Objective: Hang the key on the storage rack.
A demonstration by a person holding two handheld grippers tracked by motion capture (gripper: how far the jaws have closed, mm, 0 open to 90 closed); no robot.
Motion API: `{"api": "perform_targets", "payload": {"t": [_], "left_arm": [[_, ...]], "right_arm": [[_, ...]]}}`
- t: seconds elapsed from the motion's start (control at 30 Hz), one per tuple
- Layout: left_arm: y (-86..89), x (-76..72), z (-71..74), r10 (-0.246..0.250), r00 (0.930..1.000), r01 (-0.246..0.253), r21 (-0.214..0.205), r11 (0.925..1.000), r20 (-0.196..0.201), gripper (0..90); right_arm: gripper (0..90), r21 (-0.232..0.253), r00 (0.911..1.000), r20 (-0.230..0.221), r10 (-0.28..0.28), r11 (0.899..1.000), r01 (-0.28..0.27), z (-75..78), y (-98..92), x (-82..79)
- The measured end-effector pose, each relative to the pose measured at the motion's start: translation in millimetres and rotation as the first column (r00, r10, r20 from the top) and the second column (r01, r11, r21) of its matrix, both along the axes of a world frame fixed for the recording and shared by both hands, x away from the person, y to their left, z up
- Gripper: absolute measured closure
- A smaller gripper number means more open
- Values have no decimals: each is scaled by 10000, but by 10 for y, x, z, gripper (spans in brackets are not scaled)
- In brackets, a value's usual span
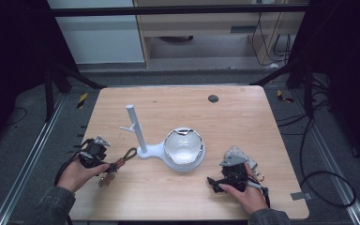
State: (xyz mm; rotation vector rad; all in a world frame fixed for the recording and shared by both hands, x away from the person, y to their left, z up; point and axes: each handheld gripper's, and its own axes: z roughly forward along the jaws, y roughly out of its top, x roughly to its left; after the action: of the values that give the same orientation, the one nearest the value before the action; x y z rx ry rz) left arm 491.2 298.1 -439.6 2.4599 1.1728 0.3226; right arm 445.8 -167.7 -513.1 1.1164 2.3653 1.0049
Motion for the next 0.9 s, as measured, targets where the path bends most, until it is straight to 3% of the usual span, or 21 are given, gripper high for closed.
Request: {"api": "perform_targets", "payload": {"t": [0.37,0.9], "left_arm": [[-100,79,-98,-513,9985,517,155,9985,-211,478],[-184,201,-247,-665,9962,685,356,9970,-562,586]], "right_arm": [[2,4,10000,-6,-8,10000,8,0,1,-1],[2,-14,10000,17,32,10000,-32,-1,-5,-5]]}}
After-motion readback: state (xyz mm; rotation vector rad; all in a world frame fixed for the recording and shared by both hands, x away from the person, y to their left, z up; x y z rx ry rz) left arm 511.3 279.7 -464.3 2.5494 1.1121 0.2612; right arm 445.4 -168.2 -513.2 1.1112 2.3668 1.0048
